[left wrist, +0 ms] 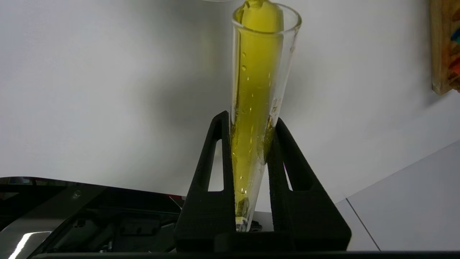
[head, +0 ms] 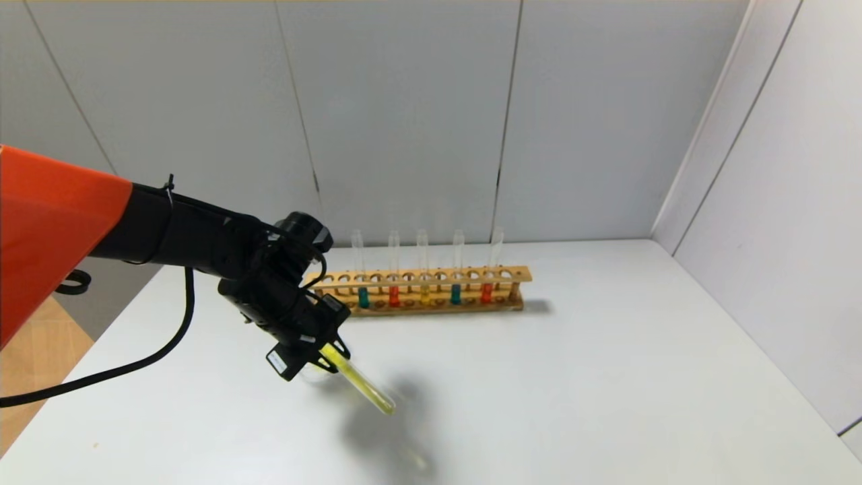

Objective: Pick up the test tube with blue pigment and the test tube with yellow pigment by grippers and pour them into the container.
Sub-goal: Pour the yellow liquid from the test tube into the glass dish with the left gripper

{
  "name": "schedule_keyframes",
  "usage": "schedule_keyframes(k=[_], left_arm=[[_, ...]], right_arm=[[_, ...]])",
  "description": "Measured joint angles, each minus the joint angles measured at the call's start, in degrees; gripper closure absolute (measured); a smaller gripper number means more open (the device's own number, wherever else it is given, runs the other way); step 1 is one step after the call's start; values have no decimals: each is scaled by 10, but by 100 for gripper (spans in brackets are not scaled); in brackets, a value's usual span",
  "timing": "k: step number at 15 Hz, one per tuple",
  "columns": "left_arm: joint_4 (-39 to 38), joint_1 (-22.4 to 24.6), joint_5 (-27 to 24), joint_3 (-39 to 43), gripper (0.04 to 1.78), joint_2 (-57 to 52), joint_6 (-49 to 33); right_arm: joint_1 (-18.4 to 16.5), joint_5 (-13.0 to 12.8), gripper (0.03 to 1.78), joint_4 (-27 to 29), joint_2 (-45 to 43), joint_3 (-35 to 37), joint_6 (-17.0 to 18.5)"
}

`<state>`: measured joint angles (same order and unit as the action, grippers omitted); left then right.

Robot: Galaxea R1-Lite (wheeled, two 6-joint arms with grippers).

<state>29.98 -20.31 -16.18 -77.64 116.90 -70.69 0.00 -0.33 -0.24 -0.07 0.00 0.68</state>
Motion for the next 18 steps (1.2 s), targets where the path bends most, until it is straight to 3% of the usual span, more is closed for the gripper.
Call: schedule_keyframes(k=[18], left_arm=[[-1,10,-2,0,150,1,1]], right_arm=[[0,0,6,0,0,0,0]])
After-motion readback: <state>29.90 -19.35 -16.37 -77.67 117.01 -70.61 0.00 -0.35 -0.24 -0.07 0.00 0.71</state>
